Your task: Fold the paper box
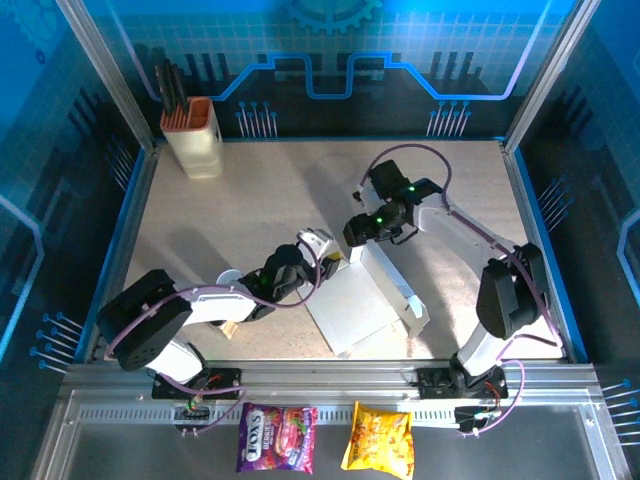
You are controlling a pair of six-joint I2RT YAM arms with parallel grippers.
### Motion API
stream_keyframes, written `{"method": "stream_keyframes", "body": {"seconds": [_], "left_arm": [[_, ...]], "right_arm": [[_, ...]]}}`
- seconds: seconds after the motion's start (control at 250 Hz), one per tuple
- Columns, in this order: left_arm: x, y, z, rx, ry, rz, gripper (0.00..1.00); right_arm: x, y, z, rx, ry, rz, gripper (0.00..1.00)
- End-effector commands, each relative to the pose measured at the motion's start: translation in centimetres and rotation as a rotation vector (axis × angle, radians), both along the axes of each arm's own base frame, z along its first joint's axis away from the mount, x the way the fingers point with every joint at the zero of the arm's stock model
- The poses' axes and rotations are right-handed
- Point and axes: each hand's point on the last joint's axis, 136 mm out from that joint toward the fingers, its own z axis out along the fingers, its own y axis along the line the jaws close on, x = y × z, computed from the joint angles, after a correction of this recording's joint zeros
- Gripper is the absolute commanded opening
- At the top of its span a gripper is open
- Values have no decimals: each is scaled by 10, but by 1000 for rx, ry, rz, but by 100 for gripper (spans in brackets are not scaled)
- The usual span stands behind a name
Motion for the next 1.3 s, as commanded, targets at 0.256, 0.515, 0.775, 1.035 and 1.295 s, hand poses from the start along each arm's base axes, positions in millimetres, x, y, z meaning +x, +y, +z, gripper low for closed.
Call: {"method": "stream_keyframes", "body": {"seconds": [0.256, 0.515, 0.775, 1.035, 1.295], "left_arm": [[-7, 22, 2, -8, 16, 60, 55], [-9, 26, -2, -6, 21, 68, 55], [-8, 26, -4, -4, 22, 70, 55], [-8, 26, -6, -7, 25, 72, 55], [-8, 31, -3, -20, 24, 87, 56]], "right_arm": [[8, 2, -40, -210, 58, -57, 63], [9, 6, -56, -235, 66, -47, 54], [9, 6, -58, -267, 46, -26, 42], [9, 7, -54, -285, 12, -2, 34], [10, 10, -47, -302, -21, 57, 30]]}}
